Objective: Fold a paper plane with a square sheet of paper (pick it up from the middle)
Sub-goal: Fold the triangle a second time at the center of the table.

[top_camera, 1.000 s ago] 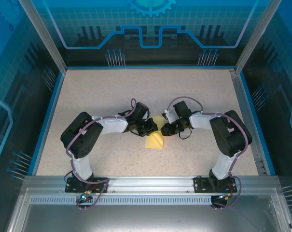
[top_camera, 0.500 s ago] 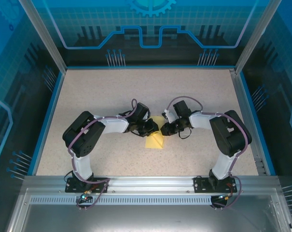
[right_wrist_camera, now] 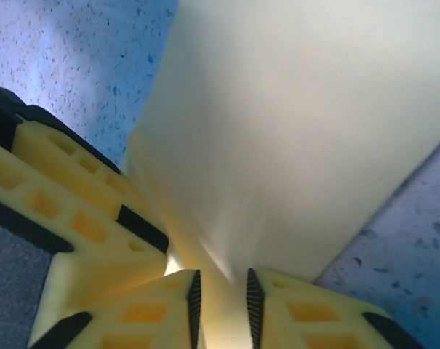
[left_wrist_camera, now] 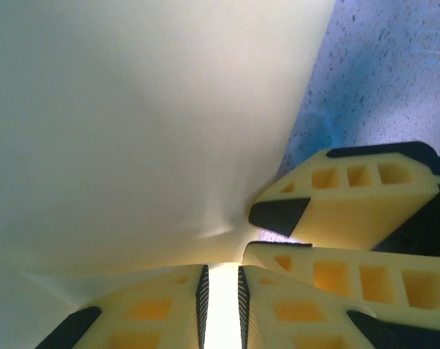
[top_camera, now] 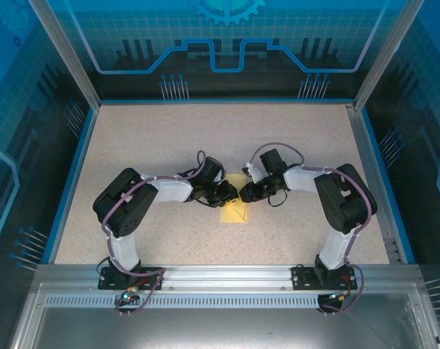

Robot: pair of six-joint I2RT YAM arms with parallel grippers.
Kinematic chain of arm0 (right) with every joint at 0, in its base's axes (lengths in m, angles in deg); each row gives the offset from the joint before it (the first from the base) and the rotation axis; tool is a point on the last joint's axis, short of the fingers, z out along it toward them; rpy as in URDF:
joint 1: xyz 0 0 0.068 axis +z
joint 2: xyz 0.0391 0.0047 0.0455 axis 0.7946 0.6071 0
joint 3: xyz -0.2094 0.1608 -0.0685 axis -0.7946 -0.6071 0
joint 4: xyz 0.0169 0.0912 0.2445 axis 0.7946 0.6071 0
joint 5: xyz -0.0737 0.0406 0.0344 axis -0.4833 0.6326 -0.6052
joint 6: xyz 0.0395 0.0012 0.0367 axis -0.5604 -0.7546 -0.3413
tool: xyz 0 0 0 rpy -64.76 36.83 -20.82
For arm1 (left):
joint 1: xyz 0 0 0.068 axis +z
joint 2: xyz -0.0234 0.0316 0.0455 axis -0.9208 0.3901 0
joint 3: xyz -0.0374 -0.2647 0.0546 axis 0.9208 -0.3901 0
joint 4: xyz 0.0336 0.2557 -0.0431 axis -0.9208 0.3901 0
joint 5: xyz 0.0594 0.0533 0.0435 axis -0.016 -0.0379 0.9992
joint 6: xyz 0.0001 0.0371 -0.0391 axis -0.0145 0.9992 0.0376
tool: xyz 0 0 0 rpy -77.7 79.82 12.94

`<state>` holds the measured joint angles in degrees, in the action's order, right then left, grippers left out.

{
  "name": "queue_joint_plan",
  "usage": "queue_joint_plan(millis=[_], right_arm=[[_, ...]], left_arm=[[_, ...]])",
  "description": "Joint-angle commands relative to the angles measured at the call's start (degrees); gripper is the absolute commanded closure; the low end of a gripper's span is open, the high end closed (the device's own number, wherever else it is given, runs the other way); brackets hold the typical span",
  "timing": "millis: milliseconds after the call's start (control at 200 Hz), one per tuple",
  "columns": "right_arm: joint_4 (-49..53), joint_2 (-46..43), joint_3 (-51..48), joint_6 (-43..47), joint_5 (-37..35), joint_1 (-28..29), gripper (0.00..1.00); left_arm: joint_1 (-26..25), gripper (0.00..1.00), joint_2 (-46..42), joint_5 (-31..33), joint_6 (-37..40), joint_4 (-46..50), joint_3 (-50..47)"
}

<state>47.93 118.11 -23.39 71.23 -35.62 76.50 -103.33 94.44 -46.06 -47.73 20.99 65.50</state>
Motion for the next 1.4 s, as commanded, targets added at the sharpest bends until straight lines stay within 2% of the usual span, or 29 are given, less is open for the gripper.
queue_joint_plan(millis=[0,45,160,240,575,765,855,940,1065,1125,1230,1396], right_arm=[[1.4,-5.3,-0.9,-1.9,2.2,-1.0,0.64],[1.5,-6.9,-1.4,-3.1,2.4,-1.3,0.60],[1.7,-9.0,-3.7,-5.7,5.3,-1.6,0.56],[1.8,-9.6,-5.1,-8.1,3.7,-1.6,0.53],[-1.2,-7.8,-8.0,-11.6,5.4,-1.7,0.51],[-3.4,-5.4,-7.6,-12.0,8.1,-1.6,0.59],[-4.1,-5.0,-7.5,-12.1,8.9,-1.6,0.74],[-4.7,-5.1,-7.7,-12.3,8.8,-1.6,0.85],[-6.1,-4.8,-8.1,-13.6,8.9,-1.8,0.94],[-8.8,-4.7,-9.1,-15.7,9.9,-1.5,0.95],[-11.0,-5.6,-9.8,-17.9,9.3,-0.8,0.96],[-15.9,-8.2,-11.4,-24.7,7.1,1.5,0.98]], left_arm=[[-0.5,0.79,-1.0,-0.2,-0.5,-1.3,-0.8],[-0.5,0.79,-1.2,-0.1,-0.4,-1.4,-0.8],[-0.5,0.79,-1.2,0.1,-0.6,-1.4,-0.6],[-0.5,0.79,-1.2,0.1,-0.5,-1.3,-0.6],[-0.5,0.79,-1.1,0.1,-0.4,-1.0,-0.2],[-0.5,0.79,-1.2,0.2,-0.3,-0.7,0.0],[-0.5,0.79,-1.4,0.1,-0.3,-0.7,0.0],[-0.5,0.79,-1.9,0.3,0.0,-0.3,0.1],[-0.5,0.72,-4.4,1.8,1.5,2.2,-0.2],[-0.5,0.65,-6.3,3.1,2.2,3.7,-0.9],[-0.4,0.61,-10.2,6.0,3.5,7.1,-2.0],[-0.3,0.56,-17.7,14.1,5.0,13.8,-4.1]])
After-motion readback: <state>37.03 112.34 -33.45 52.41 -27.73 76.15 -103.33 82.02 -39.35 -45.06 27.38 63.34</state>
